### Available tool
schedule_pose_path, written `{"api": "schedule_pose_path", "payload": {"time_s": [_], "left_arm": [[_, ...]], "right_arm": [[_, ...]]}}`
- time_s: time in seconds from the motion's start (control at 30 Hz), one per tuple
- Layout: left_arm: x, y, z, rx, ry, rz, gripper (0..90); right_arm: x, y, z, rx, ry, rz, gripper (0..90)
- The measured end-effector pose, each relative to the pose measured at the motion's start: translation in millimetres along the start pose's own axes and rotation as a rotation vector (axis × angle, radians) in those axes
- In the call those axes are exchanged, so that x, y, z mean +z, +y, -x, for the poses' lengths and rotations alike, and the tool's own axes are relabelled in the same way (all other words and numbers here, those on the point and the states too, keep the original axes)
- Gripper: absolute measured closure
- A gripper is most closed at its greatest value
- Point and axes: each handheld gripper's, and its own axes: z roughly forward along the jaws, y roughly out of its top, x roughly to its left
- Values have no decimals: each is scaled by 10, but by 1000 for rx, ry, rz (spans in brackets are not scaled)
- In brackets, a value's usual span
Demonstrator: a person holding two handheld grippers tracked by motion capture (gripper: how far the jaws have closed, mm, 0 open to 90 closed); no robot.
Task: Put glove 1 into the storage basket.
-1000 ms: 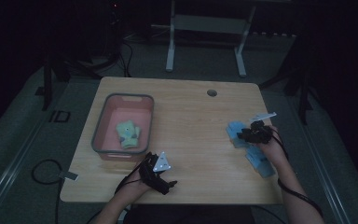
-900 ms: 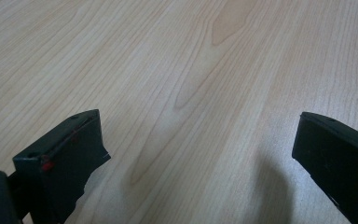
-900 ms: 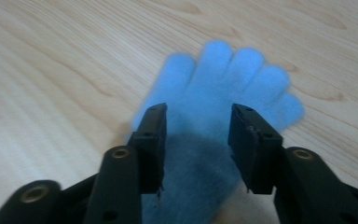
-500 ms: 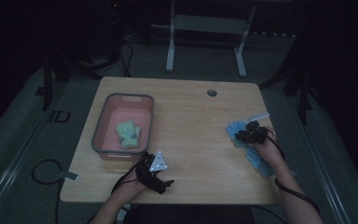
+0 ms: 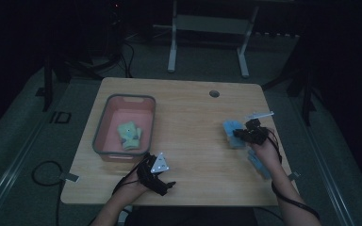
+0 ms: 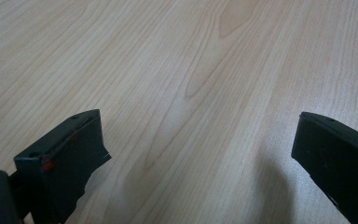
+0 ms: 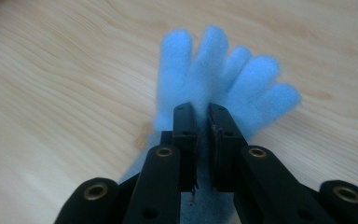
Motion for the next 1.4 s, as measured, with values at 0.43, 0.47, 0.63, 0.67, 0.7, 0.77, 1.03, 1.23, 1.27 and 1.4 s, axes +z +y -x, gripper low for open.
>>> {"api": "schedule_pose_path", "payload": {"time_s": [0.43, 0.47, 0.63, 0.67, 0.7, 0.77, 1.03, 1.23, 1.27, 1.4], "left_arm": [[5, 0, 18, 11, 9, -3, 25], [5, 1, 17, 12, 7, -3, 24], [1, -1, 16, 12, 6, 1, 24], [2, -3, 14, 14, 6, 1, 24], [2, -3, 14, 14, 6, 1, 24], [6, -5, 20, 21, 7, 0, 25], [1, -12, 15, 18, 5, 0, 25], [5, -15, 18, 21, 8, -5, 25], [6, -15, 19, 20, 7, -6, 25], [9, -18, 20, 21, 7, -8, 25]], "right_arm": [[-92, 199, -812, -17, -22, 36, 829], [-64, 188, -873, -11, -25, 38, 829], [153, 115, -1127, -14, -58, 10, 828], [180, 101, -1147, -9, -57, 6, 828], [180, 101, -1147, -9, -57, 6, 828], [291, 45, -1213, -21, -72, -14, 826], [515, -67, -1195, 5, -92, -63, 805], [632, -152, -1110, -5, -63, -91, 733], [631, -147, -1101, -13, -56, -94, 719], [582, -114, -1082, -42, -35, -95, 665]]}}
